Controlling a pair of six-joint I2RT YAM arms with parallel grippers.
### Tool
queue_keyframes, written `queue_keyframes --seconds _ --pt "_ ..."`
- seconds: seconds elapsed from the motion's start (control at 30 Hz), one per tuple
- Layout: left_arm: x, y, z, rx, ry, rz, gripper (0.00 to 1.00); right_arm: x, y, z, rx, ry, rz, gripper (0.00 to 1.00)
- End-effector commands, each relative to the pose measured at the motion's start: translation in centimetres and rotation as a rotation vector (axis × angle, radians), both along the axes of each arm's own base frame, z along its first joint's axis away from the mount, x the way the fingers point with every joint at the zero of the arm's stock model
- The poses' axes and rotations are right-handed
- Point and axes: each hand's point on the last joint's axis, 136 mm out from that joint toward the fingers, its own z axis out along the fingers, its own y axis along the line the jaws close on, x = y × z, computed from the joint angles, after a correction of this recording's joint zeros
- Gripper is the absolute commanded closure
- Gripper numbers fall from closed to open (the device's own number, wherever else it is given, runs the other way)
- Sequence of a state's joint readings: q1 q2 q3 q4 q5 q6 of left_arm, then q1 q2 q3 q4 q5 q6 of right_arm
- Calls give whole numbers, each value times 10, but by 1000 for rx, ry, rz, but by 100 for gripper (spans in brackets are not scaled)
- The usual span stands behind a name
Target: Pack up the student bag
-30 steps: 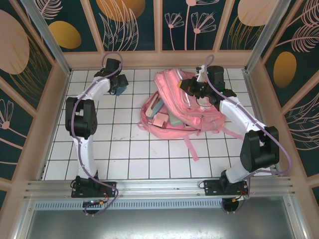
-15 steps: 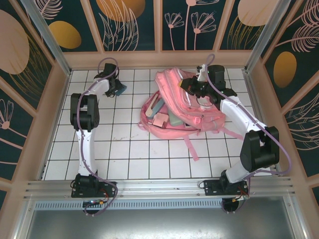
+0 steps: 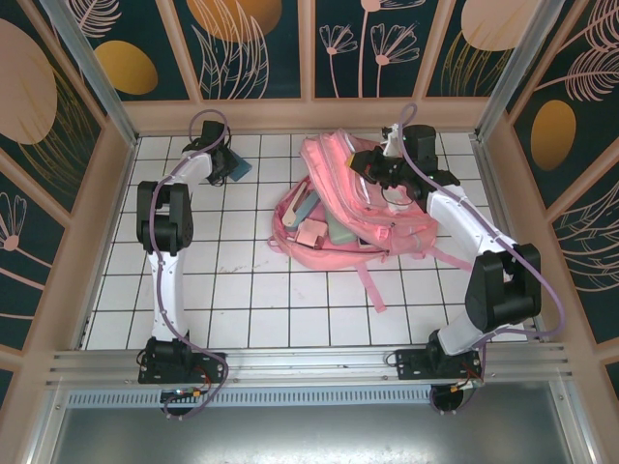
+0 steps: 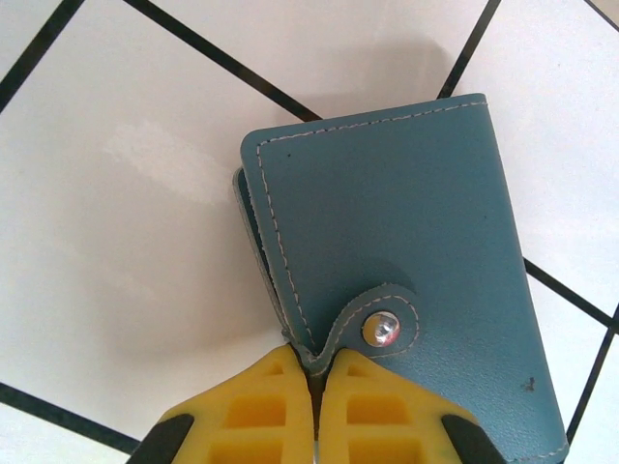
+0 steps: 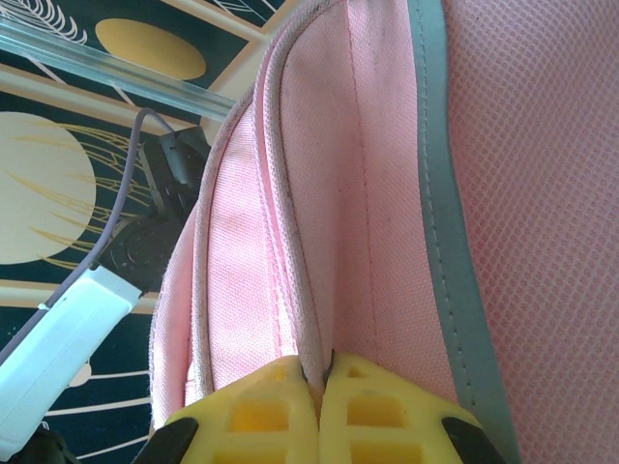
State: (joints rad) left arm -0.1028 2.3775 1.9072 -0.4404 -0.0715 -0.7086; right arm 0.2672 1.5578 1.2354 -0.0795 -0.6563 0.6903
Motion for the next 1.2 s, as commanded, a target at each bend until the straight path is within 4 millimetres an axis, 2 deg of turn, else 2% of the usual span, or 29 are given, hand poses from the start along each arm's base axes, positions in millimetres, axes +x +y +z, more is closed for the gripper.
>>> queue_keyframes --seconds 0.0,0.23,0.43,0.57,0.67,1.0,1.17 --pt "-15 -7 7 -19 26 -38 100 12 -4 31 26 -106 -12 100" --pt "-26 -21 58 -95 -69 -98 100 12 -4 32 30 -109 -10 100" --pt "-45 -56 98 -190 -152 -232 100 13 -5 38 26 -122 -9 100" --pt "-62 -92 117 -223 -176 -345 100 15 -9 41 21 -130 -16 100" --pt "-77 -126 127 -244 -185 -437 100 16 -16 47 24 -141 -29 100" --pt "-129 -239 144 -367 -203 -697 100 17 -26 57 21 -154 -47 100" --pt "-151 -268 135 -389 -166 -750 100 15 -27 56 24 -148 -49 100"
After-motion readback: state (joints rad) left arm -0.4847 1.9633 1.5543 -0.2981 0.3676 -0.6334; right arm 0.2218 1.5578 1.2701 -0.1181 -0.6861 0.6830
